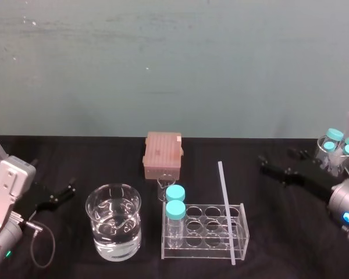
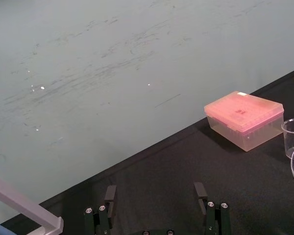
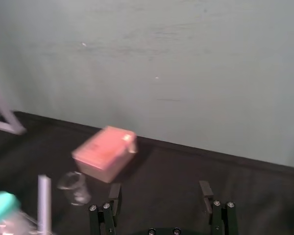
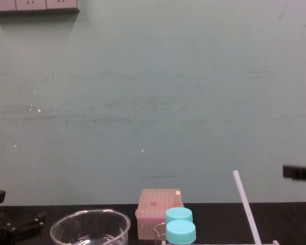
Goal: Pick up the stirring rod with one hand, then place it down.
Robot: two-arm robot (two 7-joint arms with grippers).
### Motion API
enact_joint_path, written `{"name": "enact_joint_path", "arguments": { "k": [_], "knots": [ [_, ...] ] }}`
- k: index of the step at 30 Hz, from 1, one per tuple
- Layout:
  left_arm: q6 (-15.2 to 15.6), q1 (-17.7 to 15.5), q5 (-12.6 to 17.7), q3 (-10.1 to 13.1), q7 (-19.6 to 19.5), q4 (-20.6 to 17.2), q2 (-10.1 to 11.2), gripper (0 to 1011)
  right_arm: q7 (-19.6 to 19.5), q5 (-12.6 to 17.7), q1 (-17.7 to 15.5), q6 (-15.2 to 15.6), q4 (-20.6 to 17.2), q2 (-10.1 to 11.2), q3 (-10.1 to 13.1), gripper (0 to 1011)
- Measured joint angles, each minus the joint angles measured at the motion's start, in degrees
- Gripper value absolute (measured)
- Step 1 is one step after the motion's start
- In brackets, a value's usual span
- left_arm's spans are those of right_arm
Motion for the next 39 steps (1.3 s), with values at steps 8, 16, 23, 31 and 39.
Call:
{"name": "enact_joint_path", "arguments": {
  "k": [8, 16, 23, 31, 39],
  "knots": [
    [0.0, 0.0, 0.0, 0.0, 0.0, 0.0, 0.0, 1005, 11.0, 9.7, 4.8, 12.5, -1.6, 4.2, 0.6, 1003],
    [0.0, 0.0, 0.0, 0.0, 0.0, 0.0, 0.0, 1005, 28.4, 10.6, 9.0, 13.4, 0.0, 10.2, -5.7, 1003],
    [0.0, 0.0, 0.0, 0.0, 0.0, 0.0, 0.0, 1005, 34.1, 9.3, 10.7, 12.0, 0.9, 11.5, -9.5, 1003],
    [0.0, 0.0, 0.0, 0.0, 0.0, 0.0, 0.0, 1005, 30.0, 8.2, 12.6, 13.4, 3.5, 9.3, -12.7, 1003],
    [0.0, 0.0, 0.0, 0.0, 0.0, 0.0, 0.0, 1005, 26.0, 7.7, 14.4, 14.4, 6.7, 6.1, -15.0, 1003]
  ]
}}
